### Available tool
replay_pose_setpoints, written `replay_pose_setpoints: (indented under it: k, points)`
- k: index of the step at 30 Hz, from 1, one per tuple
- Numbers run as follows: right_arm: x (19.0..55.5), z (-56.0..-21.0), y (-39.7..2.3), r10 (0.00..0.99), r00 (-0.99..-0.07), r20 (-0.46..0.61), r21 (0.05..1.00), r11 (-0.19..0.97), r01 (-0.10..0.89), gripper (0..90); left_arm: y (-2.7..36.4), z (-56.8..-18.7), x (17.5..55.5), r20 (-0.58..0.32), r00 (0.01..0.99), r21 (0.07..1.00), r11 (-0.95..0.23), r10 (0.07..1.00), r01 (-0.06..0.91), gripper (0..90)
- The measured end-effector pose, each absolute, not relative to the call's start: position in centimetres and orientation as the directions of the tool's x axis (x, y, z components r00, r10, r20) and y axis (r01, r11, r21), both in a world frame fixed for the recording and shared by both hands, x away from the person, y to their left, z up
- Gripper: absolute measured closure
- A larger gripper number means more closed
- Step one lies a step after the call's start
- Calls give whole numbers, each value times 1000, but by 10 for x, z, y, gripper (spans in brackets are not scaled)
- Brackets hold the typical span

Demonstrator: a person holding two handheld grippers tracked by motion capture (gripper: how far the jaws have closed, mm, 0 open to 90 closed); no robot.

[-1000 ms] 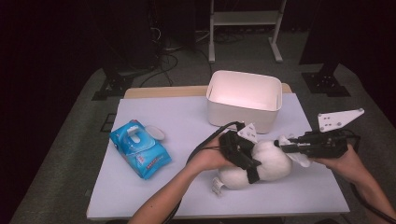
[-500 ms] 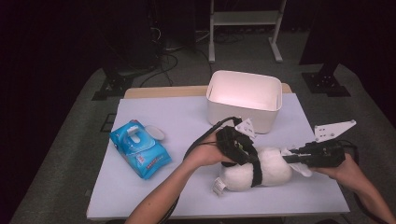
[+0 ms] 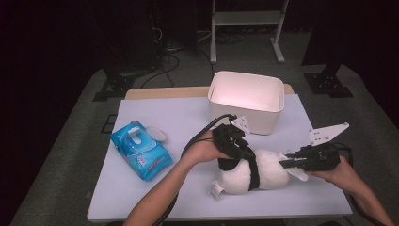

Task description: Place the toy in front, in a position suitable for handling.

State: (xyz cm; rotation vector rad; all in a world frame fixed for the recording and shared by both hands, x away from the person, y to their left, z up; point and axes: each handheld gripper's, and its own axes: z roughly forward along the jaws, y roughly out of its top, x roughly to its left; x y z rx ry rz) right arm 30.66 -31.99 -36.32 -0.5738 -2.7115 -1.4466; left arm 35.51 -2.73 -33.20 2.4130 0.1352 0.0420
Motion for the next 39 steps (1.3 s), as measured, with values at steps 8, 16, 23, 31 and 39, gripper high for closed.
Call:
replay_pose_setpoints:
  k: [8, 16, 23, 31, 39]
  points:
    - [309, -367, -318, 305, -930, 207, 824, 457, 334, 786, -22, -327, 355, 20, 993, 665, -743, 115, 73, 754]
    - [307, -361, -308, 268, -942, 200, 823, 476, 311, 786, -10, -323, 348, 22, 995, 666, -744, 93, 54, 751]
    - [305, -344, -300, 263, -953, 152, 817, 510, 271, 785, -10, -323, 322, 5, 1000, 678, -735, 0, -3, 725]
    - [298, -363, -287, 212, -958, 192, 789, 547, 279, 785, -11, -316, 313, -17, 1000, 673, -740, -24, -6, 671]
    - [300, -358, -290, 239, -956, 169, 791, 546, 276, 784, -20, -324, 300, -62, 994, 644, -764, -87, -27, 668]
